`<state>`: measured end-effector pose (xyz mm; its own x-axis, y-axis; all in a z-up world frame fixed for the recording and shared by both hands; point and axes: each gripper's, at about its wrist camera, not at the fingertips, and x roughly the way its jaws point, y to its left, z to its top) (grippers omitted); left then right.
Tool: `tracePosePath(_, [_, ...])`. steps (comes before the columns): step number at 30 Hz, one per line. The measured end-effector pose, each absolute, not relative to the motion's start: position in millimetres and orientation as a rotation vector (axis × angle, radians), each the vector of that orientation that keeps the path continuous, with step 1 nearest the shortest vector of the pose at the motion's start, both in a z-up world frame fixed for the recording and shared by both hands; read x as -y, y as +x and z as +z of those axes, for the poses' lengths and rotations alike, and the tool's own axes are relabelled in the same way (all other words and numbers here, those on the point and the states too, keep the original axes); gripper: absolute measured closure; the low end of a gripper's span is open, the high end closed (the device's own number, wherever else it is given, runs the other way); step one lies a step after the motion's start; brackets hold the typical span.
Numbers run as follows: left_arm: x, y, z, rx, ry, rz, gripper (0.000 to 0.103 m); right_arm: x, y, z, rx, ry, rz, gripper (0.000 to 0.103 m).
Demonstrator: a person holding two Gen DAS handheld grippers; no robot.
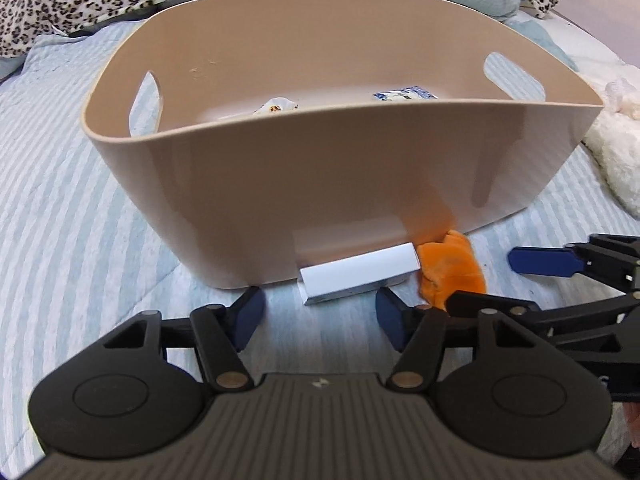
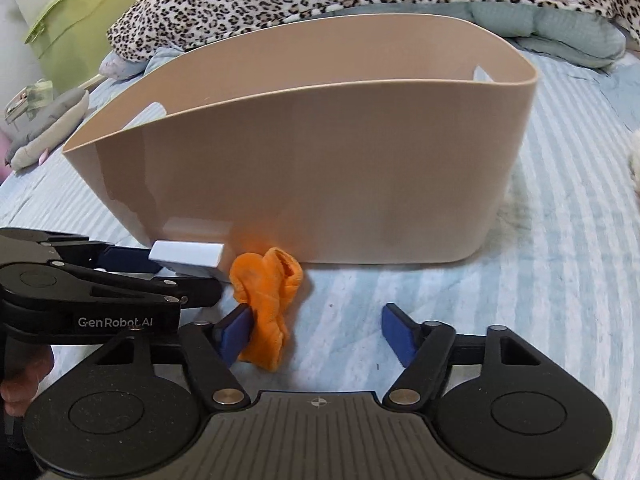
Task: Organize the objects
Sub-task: 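Grasp the white block with the left tool while the right tool grasps the orange cloth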
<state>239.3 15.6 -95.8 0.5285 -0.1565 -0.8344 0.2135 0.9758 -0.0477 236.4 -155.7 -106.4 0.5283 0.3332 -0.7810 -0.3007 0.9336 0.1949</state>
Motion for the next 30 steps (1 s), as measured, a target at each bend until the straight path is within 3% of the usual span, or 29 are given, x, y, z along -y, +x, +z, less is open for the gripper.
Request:
tracePosePath(3, [-19.7,238.9,-90.4,-1.007,0.024,-0.235,0.039,153.0,235.7,-103.5,-0.938,0.026,0.386,0.05])
tracePosePath(5, [-23.4,238.5,-87.0,-1.009,0.001,-0.219,0.033,152.0,236.3,-101.4,-0.936,0.022,0.389,0.056])
tracePosePath(10, [-33.8,237.2,-79.9,-1.016,-0.013,-0.167,0.026,149.2,240.1,-95.8,-0.938,0.036,0.424,0.061])
tracePosePath(12, [-39.2,238.0,-80.5,-1.029,-0.021,-0.147,0.025,145.0,243.1,-95.6,-0.948,0.036,0.446,0.078])
tracePosePath(13, [-43.0,238.2,-81.0,-1.037,-0.026,-0.136,0.025,142.8,244.0,-96.1,-0.958,0.037,0.463,0.092])
tracePosePath(22, [-32.6,239.5,-91.6,-1.061,-0.147,-0.162,0.024,148.4,240.7,-82.9,-0.937,-0.029,0.398,0.095])
tracePosePath(30, [-5.8,239.0,-99.5,-0.955,-0.117,-0.042,0.021,172.9,234.3,-84.4,-0.941,-0.052,0.325,0.094])
